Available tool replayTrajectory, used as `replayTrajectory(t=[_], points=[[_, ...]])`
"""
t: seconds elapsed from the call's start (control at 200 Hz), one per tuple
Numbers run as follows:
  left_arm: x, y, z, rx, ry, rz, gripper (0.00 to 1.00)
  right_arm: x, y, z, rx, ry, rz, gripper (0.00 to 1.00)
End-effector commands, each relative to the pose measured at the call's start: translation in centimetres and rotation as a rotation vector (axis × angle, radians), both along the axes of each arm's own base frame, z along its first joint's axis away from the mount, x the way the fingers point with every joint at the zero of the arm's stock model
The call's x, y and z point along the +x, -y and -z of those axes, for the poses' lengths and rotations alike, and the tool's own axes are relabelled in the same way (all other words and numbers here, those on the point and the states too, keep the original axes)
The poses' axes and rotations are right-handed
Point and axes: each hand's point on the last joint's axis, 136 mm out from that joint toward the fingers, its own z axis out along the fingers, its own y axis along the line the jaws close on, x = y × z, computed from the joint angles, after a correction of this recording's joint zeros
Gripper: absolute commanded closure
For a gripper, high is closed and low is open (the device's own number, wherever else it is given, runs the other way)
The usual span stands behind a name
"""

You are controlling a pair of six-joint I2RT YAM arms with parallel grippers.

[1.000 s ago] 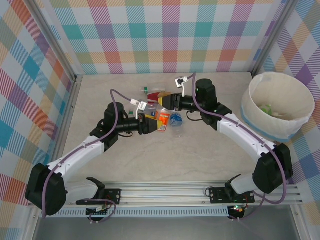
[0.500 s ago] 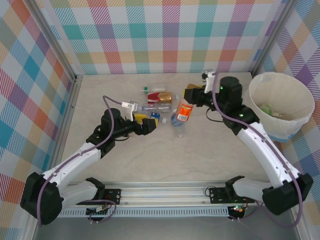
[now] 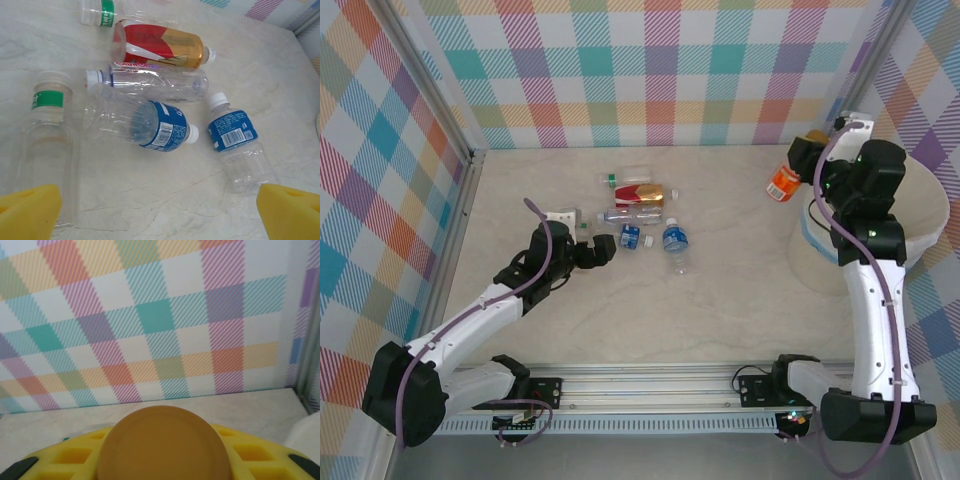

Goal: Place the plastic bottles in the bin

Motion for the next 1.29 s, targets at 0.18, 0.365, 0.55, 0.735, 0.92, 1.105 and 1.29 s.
replayTrajectory(t=[0.18,0.365,0.55,0.735,0.92,1.105,1.29], points=[[0.2,-2.0,0.4,0.008,0.014,-0.079,0.00,-0.9,9.3,-4.0,-0.089,0.145,0.366,0.57],[-0.2,-1.8,0.1,-0.049,0.072,-0.037,0.00,-0.6,13.5,-1.0,-0.151,0.020,0.494,0.54],[-0.6,-1.3,0.0,-0.046,0.074,0.008,0.00,-0.7,15.7,2.1,-0.223,-0.095,0.591,0.52],[-0.8,-1.9,-0.4,-0.036,0.111,-0.001,0.00,-1.1,17.7,5.0,-0.367,-0.198,0.673,0.52],[-0.7,-2.7,-0.3,-0.030,0.105,-0.037,0.00,-1.5,20.2,7.9,-0.471,-0.350,0.780,0.44],[-0.9,-2.2,0.2,-0.047,0.076,-0.013,0.00,-0.3,19.5,9.6,-0.438,-0.439,0.695,0.28],[-0.9,-2.6,0.2,-0.053,0.077,-0.039,0.00,0.3,16.5,7.6,-0.308,-0.388,0.565,0.20]])
